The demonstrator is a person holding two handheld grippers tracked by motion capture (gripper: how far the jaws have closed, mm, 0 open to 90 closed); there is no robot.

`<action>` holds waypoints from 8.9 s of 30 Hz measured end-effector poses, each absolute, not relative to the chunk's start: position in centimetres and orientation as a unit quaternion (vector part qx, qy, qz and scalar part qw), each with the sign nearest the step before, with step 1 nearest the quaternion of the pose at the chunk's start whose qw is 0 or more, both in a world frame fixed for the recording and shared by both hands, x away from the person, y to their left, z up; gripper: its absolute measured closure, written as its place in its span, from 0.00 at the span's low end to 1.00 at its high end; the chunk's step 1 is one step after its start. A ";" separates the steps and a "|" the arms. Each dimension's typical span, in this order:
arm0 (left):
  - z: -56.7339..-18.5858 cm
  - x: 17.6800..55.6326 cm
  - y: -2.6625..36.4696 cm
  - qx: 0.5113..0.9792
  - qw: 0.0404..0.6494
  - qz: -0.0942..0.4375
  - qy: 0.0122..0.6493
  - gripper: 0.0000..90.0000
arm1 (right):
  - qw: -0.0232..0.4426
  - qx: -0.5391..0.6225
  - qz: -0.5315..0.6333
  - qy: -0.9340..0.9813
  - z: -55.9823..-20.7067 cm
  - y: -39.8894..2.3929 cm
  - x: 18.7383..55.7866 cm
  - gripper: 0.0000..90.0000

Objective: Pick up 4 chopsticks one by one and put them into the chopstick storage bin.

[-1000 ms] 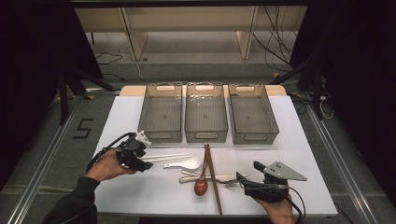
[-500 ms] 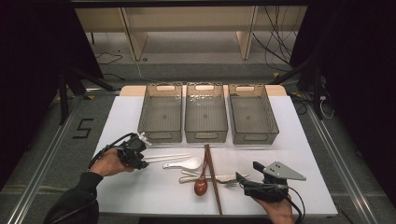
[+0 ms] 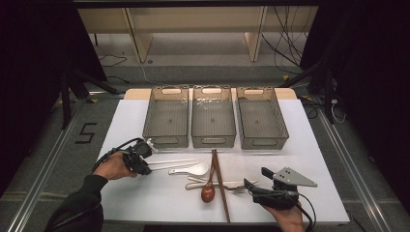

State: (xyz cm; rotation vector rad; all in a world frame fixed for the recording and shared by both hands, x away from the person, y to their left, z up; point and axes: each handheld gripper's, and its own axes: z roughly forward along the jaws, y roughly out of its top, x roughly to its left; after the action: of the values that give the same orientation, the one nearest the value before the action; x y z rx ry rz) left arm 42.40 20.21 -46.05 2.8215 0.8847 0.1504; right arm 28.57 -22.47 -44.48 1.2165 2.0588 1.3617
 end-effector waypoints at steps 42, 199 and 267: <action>-44.1 41.1 18.9 0.978 0.079 0.082 0.175 0.93 | 0.187 0.440 0.475 0.739 -44.7 -22.4 28.8 0.29; -44.5 48.0 25.6 0.919 0.148 0.086 0.355 0.40 | 0.181 0.445 0.473 0.739 -45.0 -22.5 28.9 0.29; -45.9 45.2 21.9 0.988 0.043 0.051 0.136 0.93 | 0.174 0.448 0.470 0.740 -45.2 -22.5 29.0 0.29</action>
State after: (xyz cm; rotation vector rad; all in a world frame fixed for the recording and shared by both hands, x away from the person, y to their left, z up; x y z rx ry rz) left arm 45.16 21.86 -45.92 3.0235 0.4173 0.1565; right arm 29.01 -22.48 -45.17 1.2698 2.0994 1.3332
